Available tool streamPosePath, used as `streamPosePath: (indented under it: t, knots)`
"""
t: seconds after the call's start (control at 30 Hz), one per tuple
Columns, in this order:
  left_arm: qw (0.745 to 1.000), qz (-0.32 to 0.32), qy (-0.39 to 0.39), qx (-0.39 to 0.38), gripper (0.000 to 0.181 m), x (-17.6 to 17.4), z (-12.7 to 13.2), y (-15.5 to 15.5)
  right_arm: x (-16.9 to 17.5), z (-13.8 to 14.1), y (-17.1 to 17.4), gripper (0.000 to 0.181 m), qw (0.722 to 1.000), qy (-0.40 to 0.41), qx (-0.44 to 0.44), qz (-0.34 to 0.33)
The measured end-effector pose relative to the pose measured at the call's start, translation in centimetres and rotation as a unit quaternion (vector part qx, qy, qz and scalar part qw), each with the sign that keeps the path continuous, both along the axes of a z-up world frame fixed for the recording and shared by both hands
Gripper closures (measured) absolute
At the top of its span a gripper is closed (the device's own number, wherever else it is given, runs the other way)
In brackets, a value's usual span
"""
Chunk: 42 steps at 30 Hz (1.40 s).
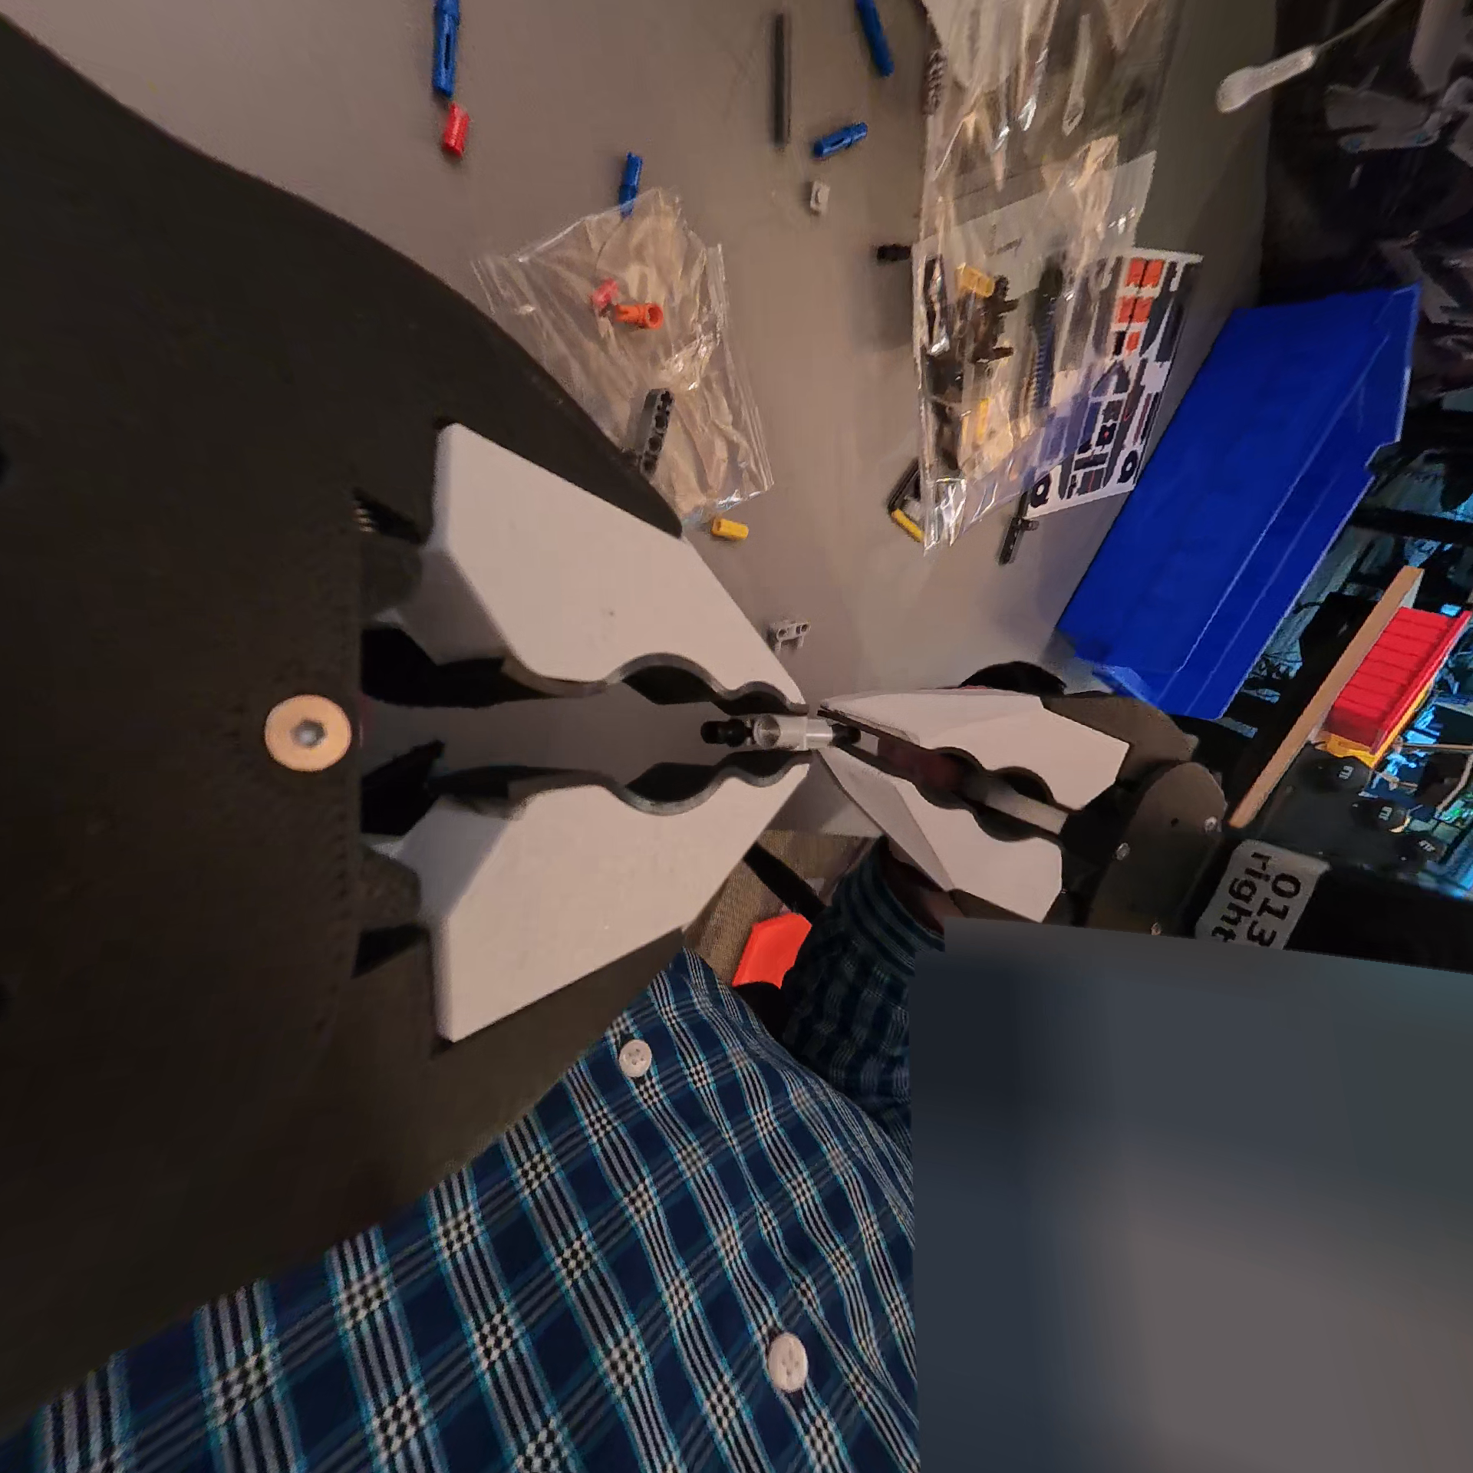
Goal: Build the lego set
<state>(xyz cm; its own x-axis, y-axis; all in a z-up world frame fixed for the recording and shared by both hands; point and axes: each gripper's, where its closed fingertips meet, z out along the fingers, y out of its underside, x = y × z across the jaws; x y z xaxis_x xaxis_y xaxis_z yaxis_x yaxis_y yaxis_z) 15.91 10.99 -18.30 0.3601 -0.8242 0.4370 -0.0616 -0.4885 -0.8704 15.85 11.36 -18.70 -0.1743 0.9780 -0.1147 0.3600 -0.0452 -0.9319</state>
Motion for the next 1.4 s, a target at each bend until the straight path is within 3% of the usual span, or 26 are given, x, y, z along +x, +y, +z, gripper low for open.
streamPosePath:
  t: [0.23,0.5,0.83,1.4]
  knots:
    - [0.995,0.008,0.056,0.087,0.176,0.1,0.4,-0.1,0.2,1.2,-0.2,0.177,0.997,0.045,-0.066,0.004]
    - [0.991,0.004,0.05,0.125,0.176,0.6,1.5,-0.8,0.7,2.2,-0.9,0.178,0.989,0.096,-0.11,0.017]
    - [0.995,-0.002,-0.01,0.099,0.177,1.4,2.4,-2.2,1.5,2.8,-2.3,0.179,0.985,0.132,-0.109,0.029]
    - [0.995,-0.014,0.022,0.101,0.176,1.5,1.3,-3.0,1.5,1.7,-3.2,0.179,0.988,0.111,-0.098,0.035]
